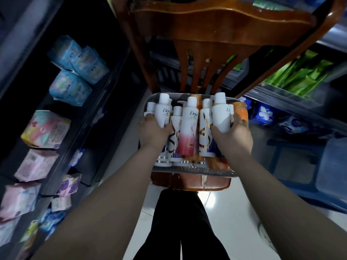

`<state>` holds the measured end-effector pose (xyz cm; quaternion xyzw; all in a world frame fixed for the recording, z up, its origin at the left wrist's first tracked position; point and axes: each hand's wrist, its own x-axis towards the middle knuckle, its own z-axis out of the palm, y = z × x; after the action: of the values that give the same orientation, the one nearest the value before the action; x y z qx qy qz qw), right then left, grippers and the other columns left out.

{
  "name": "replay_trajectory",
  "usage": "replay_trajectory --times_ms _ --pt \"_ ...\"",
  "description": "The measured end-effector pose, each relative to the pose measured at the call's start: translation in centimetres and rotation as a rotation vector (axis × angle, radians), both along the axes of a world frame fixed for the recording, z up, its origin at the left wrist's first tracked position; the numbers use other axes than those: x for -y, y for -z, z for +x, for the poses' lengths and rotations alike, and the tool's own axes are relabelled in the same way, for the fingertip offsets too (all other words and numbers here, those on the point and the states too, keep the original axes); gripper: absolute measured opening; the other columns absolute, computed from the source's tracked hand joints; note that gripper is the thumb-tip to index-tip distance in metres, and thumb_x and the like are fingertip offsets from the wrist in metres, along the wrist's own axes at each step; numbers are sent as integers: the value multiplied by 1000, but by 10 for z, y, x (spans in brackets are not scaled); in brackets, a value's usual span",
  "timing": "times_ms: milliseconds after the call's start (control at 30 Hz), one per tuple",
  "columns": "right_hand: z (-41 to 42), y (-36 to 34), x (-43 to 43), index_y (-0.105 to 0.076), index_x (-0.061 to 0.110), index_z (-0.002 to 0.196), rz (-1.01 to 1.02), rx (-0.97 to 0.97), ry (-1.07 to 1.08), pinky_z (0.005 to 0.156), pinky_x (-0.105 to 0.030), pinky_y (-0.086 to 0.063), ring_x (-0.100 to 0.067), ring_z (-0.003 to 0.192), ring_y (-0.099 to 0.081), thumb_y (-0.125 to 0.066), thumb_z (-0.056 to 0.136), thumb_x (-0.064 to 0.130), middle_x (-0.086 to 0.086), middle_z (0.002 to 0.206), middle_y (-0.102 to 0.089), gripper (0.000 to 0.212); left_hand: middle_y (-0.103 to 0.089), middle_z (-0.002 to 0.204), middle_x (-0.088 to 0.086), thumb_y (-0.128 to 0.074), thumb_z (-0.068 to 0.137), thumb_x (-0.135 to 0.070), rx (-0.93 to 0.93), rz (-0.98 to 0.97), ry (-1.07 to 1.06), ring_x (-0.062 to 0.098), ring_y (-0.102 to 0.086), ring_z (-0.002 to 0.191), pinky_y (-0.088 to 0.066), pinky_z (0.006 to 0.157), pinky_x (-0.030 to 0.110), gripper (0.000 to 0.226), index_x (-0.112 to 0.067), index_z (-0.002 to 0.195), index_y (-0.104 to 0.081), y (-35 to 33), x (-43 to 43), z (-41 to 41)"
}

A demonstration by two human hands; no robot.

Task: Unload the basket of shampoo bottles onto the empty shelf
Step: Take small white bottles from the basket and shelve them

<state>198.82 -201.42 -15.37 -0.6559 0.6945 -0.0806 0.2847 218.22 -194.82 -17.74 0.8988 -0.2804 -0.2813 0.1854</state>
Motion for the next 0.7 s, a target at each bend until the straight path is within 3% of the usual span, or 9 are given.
replay_trajectory --times_ms 67,167,200,267,367,433,567,700 --pt "0 -10 -2 -42 21 139 -16 112 10 64 -21 -36 -5 83 -45 -67 75 37 -1 114 -48 71 -54 118 15 -69 82 -29 -68 -91 -71 25 -56 97 -47 77 30 52 -3 123 -52 -9 -2 0" --pt "-3 -37 0 -48 32 129 33 333 31 58 -8 -37 5 80 -49 -71 71 36 9 110 -44 62 -60 102 -5 -69 84 -24 -277 -260 -161 2 -56 77 -42 57 15 43 -14 122 -52 -34 -9 6" --pt "-3 -49 2 -47 36 124 83 403 58 55 -9 -42 4 79 -53 -72 71 36 11 109 -48 59 -61 99 -10 -68 86 -24 -357 -302 -183 -2 -57 77 -43 55 13 39 -18 121 -52 -44 -11 11" --pt "-2 -72 10 -45 36 118 165 566 90 53 -13 -49 -2 79 -61 -76 73 29 10 105 -58 55 -64 103 -5 -66 89 -19 -534 -366 -226 5 -63 81 -48 62 19 34 -18 120 -51 -68 -14 22" --pt "4 -110 21 -45 27 122 309 776 50 83 -39 -56 -22 100 -64 -75 79 14 -3 114 -62 55 -62 110 9 -58 92 -7 -766 -454 -272 19 -63 84 -51 70 32 25 -15 114 -51 -111 -19 35" --pt "11 -135 23 -47 21 128 415 936 -4 91 -44 -53 -25 103 -64 -70 83 15 -7 114 -63 51 -62 106 11 -54 92 0 -878 -522 -270 21 -64 83 -53 72 35 24 -14 111 -51 -139 -23 42" --pt "27 -183 22 -56 16 121 599 1141 29 71 -35 -57 -17 72 -67 -53 92 37 -5 86 -69 36 -66 90 2 -53 93 -2 -917 -609 -224 17 -66 74 -52 71 36 24 -18 111 -54 -189 -39 48" --pt "45 -225 18 -57 9 119 689 1148 -91 57 -28 -55 -22 74 -61 -60 81 38 -11 93 -63 48 -69 83 -3 -52 96 -12 -912 -747 -316 13 -68 72 -57 62 31 16 -20 110 -55 -230 -58 49"
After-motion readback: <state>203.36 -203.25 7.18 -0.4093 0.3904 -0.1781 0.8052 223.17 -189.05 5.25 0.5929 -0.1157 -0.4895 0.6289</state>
